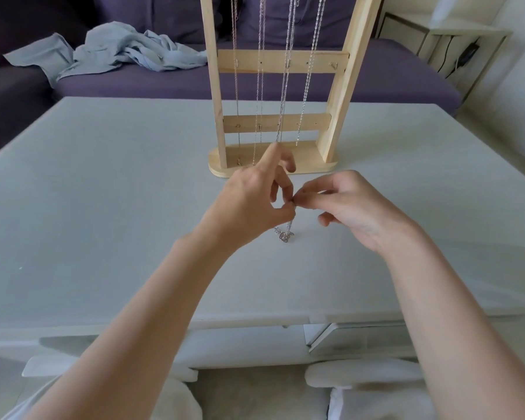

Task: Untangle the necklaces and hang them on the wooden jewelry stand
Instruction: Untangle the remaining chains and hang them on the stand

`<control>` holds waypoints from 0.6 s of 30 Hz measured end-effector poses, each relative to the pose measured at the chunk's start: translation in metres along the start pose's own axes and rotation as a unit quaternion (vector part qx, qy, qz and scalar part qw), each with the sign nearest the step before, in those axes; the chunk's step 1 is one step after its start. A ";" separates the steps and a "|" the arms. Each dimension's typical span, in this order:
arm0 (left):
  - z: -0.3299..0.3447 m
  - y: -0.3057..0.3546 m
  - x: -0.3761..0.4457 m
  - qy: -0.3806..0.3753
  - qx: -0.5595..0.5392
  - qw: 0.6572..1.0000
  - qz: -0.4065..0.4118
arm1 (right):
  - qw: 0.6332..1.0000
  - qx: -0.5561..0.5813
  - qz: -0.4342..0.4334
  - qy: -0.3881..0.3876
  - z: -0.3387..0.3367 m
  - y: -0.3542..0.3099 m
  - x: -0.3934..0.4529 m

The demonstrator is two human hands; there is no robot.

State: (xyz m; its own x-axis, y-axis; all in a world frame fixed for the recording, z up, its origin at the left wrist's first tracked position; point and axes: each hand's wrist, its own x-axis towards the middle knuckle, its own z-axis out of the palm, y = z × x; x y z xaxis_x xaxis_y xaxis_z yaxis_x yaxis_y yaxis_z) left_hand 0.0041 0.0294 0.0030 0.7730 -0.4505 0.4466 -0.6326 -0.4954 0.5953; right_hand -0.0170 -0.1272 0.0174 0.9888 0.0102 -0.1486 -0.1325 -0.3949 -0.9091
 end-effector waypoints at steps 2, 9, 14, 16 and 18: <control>0.001 0.000 -0.001 -0.009 -0.006 1.000 -0.007 | 1.000 -0.014 0.002 -0.012 0.000 0.000 0.000; 0.010 -0.001 -0.002 0.007 0.005 1.000 -0.017 | 1.000 -0.024 -0.003 -0.017 0.002 0.002 0.002; 0.012 0.000 -0.003 0.022 0.010 0.999 -0.024 | 1.000 -0.005 -0.012 -0.025 0.002 0.003 0.004; 0.011 0.000 -0.004 0.020 0.003 0.999 -0.031 | 0.999 0.007 -0.012 -0.031 0.001 0.003 0.003; 0.010 -0.001 -0.003 0.019 -0.005 0.999 -0.039 | 0.999 0.014 -0.023 -0.031 0.001 0.002 0.002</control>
State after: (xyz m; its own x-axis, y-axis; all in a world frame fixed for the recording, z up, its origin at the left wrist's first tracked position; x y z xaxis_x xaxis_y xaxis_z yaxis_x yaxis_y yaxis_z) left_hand 0.0012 0.0238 -0.0055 0.8212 -0.3826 0.4234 -0.5701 -0.5196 0.6364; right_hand -0.0157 -0.1270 0.0153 0.9878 0.0855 -0.1304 -0.0904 -0.3677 -0.9255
